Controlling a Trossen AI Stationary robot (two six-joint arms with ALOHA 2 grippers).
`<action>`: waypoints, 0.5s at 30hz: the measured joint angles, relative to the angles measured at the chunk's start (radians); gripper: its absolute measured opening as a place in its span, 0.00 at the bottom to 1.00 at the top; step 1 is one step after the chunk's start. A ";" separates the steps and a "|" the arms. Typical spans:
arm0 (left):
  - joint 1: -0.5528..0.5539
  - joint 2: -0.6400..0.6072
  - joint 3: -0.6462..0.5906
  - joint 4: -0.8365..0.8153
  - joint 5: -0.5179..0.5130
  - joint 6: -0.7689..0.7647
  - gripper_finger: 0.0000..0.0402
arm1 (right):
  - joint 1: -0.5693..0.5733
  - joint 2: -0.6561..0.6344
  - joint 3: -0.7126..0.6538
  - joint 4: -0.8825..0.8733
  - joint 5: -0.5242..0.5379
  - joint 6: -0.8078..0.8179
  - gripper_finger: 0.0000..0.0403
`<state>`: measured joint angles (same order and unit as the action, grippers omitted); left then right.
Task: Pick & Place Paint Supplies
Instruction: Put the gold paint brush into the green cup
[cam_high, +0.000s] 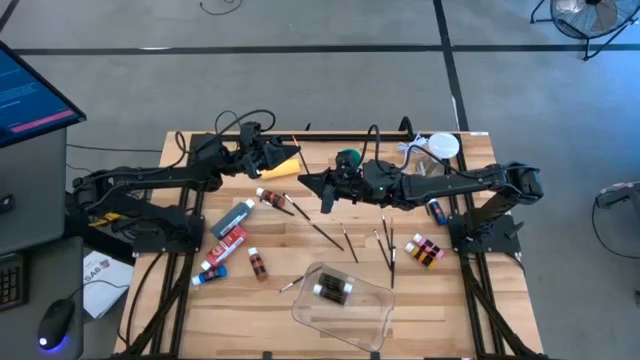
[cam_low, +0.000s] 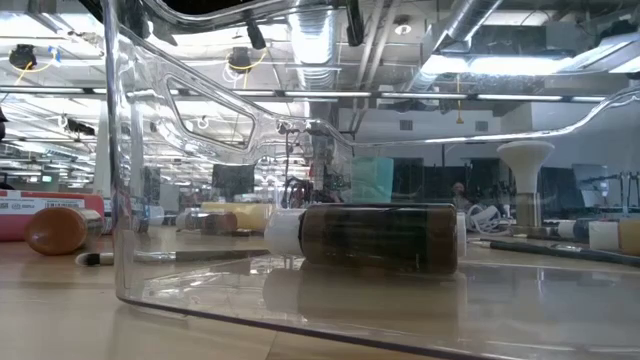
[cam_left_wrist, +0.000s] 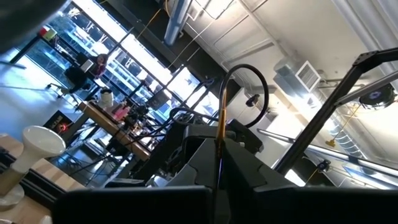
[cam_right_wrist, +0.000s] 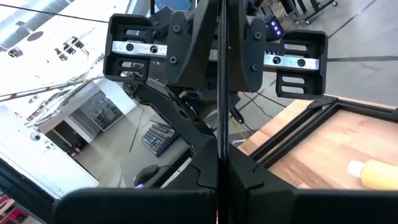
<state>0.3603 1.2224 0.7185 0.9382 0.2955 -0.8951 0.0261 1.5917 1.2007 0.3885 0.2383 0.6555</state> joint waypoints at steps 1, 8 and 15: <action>0.000 0.000 0.000 -0.001 0.000 0.000 0.00 | 0.000 0.000 0.000 -0.002 0.000 0.003 0.00; 0.000 0.000 0.000 -0.017 0.008 0.000 0.00 | 0.000 0.000 0.000 -0.010 -0.001 0.019 0.00; -0.001 0.000 0.000 -0.024 0.018 0.000 0.00 | 0.000 0.000 0.000 -0.007 -0.002 0.019 0.03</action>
<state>0.3589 1.2224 0.7185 0.9142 0.3130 -0.8951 0.0257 1.5921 1.2007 0.3814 0.2363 0.6743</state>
